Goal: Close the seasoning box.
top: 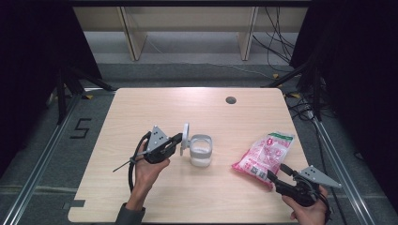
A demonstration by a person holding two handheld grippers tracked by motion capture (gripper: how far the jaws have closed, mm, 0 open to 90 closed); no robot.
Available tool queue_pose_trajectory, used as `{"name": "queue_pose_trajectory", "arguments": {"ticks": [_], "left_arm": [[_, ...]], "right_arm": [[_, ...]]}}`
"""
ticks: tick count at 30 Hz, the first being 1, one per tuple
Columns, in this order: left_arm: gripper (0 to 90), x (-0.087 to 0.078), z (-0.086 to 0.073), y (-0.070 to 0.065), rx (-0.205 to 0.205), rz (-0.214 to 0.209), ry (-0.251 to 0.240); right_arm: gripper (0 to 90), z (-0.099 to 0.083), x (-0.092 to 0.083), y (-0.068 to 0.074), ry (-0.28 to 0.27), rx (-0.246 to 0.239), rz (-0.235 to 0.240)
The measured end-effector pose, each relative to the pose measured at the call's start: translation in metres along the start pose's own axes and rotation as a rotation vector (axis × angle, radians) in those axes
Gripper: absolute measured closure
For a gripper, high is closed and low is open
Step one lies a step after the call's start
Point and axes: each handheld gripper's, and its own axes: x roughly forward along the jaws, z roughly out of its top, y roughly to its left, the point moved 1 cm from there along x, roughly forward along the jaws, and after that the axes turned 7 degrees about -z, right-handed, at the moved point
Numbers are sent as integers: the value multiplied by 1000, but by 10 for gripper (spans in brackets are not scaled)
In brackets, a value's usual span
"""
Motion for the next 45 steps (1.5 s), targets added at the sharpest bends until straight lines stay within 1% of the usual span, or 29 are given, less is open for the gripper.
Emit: {"name": "queue_pose_trajectory", "arguments": {"ticks": [1,2,3,6,7,10,11,16,17,19,20,21,22,23,25,27,28,29,30,33,34,35,36,39,41,42,43,44,45], "left_arm": [[894,0,0,0,1,0,0],[894,0,0,-1,1,0,0],[894,0,0,-1,-1,0,-1],[894,1,1,-4,5,-16,-2],[893,2,1,-6,-2,-31,-9],[892,4,2,-12,14,-42,-2],[890,4,2,-13,15,-48,-1],[834,2,4,-15,2,-69,-16],[817,1,4,-15,-12,-73,-15],[755,0,5,-15,-19,-94,-19],[713,0,4,-16,-34,-122,-28],[675,-1,4,-17,-26,-150,-18],[630,-1,4,-18,-35,-160,-24],[604,-2,3,-19,-20,-168,-18],[550,-2,3,-23,-13,-181,-6],[481,-1,1,-28,-19,-197,-7],[448,-2,1,-29,-11,-204,-2],[424,-2,0,-31,-22,-206,2],[411,-2,-1,-33,-13,-208,6],[364,-3,-4,-36,-27,-212,12],[349,-3,-5,-38,-34,-213,17],[337,-4,-6,-38,-35,-213,20],[333,-4,-7,-39,-35,-218,24],[326,-6,-9,-41,-35,-216,30],[322,-6,-10,-43,-28,-213,34],[321,-7,-10,-43,-20,-216,34],[318,-6,-10,-45,-35,-214,31],[315,-7,-12,-47,-36,-213,30],[313,-7,-13,-48,-20,-212,37]], "right_arm": [[382,-1,0,3,-2,49,9],[381,-1,0,3,12,49,4],[381,-1,0,2,20,32,2],[383,-2,0,4,-2,46,12],[384,-1,2,2,-8,21,21],[384,-1,0,2,2,19,19],[384,-1,-1,4,6,41,8],[384,-2,-1,4,-6,47,8],[385,-2,0,2,-14,11,4],[385,-2,0,2,-9,10,5],[385,-2,-1,3,-5,22,13],[385,-2,-1,4,-8,37,17],[385,-2,-1,4,-5,32,16],[385,-2,-1,5,-7,37,17],[385,-2,0,4,-13,16,28],[385,-2,-1,4,1,15,26],[385,-2,-1,4,-3,19,31],[384,-2,-1,4,-3,18,46],[384,-2,-1,4,-4,10,41],[384,-2,-1,5,-4,5,50],[383,-3,-1,7,1,18,56],[383,-3,0,6,4,0,50],[383,-2,0,7,2,19,58],[383,-3,1,8,-12,10,49],[383,-2,1,8,-5,4,64],[383,-3,0,9,7,20,60],[383,-3,1,9,3,16,60],[383,-3,1,8,-3,2,66],[383,-3,2,7,-3,-12,55]]}}
